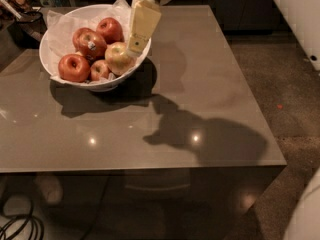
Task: Pick apple from white bowl
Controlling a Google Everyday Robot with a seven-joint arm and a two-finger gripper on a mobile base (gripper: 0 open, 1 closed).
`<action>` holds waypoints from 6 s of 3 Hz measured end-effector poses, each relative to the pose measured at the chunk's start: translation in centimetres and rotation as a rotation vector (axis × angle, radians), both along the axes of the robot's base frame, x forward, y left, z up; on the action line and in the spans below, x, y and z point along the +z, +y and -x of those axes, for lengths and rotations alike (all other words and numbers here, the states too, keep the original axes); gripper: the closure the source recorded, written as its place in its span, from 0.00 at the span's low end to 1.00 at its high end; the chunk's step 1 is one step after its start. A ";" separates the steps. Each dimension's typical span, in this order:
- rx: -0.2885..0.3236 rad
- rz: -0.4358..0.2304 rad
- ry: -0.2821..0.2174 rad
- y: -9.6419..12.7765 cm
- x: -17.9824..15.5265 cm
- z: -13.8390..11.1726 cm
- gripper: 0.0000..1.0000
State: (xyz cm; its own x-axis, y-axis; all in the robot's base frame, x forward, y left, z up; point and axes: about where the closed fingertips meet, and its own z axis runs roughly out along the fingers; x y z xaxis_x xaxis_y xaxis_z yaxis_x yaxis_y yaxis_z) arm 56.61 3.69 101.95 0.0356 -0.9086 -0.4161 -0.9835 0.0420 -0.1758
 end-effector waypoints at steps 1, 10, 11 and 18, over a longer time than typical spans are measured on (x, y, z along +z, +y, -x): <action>0.010 0.004 0.008 0.9 -0.3 -0.4 0.16; -0.254 0.030 0.232 4.5 -5.8 -4.2 0.16; -0.263 0.035 0.243 4.9 -6.2 -4.4 0.16; -0.316 0.044 0.340 4.8 -10.1 -6.3 0.58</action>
Offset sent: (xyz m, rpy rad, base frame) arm 0.0103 0.0156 -0.0187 -0.0720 0.0750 0.0167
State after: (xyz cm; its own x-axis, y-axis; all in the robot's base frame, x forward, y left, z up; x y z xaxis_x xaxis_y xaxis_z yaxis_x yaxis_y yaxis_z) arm 62.87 8.51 91.84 -0.3776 -0.8699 -0.3173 -0.9258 0.3486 0.1459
